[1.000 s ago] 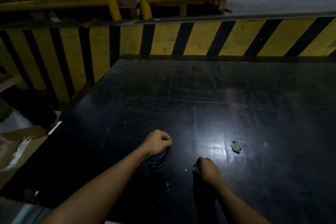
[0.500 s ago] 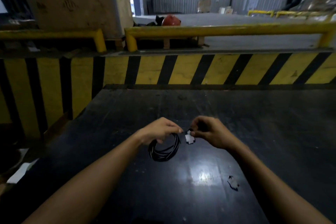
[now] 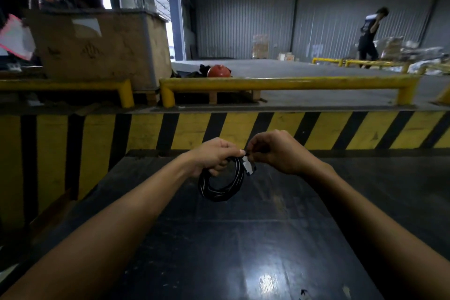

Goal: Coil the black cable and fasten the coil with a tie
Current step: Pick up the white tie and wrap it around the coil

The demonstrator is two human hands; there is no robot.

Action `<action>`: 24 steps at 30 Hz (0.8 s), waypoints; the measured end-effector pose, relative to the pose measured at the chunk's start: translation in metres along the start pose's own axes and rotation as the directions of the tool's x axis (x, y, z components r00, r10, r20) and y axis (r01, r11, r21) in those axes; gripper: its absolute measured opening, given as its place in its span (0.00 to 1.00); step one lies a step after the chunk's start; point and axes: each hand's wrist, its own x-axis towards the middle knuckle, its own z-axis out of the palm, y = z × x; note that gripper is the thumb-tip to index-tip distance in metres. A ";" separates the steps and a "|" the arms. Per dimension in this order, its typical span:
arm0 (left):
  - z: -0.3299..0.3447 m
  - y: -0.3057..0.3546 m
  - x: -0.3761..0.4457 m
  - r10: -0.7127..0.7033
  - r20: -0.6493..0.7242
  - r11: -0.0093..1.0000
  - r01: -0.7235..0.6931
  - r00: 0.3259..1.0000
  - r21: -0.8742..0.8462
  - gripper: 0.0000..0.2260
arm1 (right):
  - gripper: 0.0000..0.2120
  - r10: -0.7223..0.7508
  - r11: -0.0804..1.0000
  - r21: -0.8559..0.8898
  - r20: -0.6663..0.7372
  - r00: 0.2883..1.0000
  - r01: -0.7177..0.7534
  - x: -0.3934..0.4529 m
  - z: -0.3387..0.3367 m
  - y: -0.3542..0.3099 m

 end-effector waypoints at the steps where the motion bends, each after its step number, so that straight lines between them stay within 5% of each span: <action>1: -0.001 0.004 0.000 0.002 -0.011 1.000 -0.002 1.000 -0.017 0.09 | 0.05 -0.009 1.000 -0.003 -0.018 1.000 0.009 0.002 -0.003 -0.001; 9: 0.000 0.014 -0.002 0.089 -0.083 0.995 -0.084 0.993 0.054 0.08 | 0.03 0.001 0.999 -0.041 -0.094 0.996 -0.005 0.002 0.004 -0.004; 15: 0.022 0.033 -0.003 0.111 -0.217 0.993 -0.102 0.970 0.051 0.07 | 0.02 -0.090 0.994 -0.088 -0.273 0.958 0.068 -0.015 0.002 0.000; 19: 0.040 0.047 -0.005 0.118 -0.275 0.993 -0.108 0.954 0.051 0.08 | 0.03 -0.157 0.979 0.067 -0.372 0.915 0.195 -0.041 -0.011 0.004; 24: 0.039 0.036 -0.002 0.094 -0.326 0.988 -0.129 0.941 -0.087 0.09 | 0.04 0.010 0.833 0.525 -0.329 0.944 0.174 -0.052 -0.014 -0.003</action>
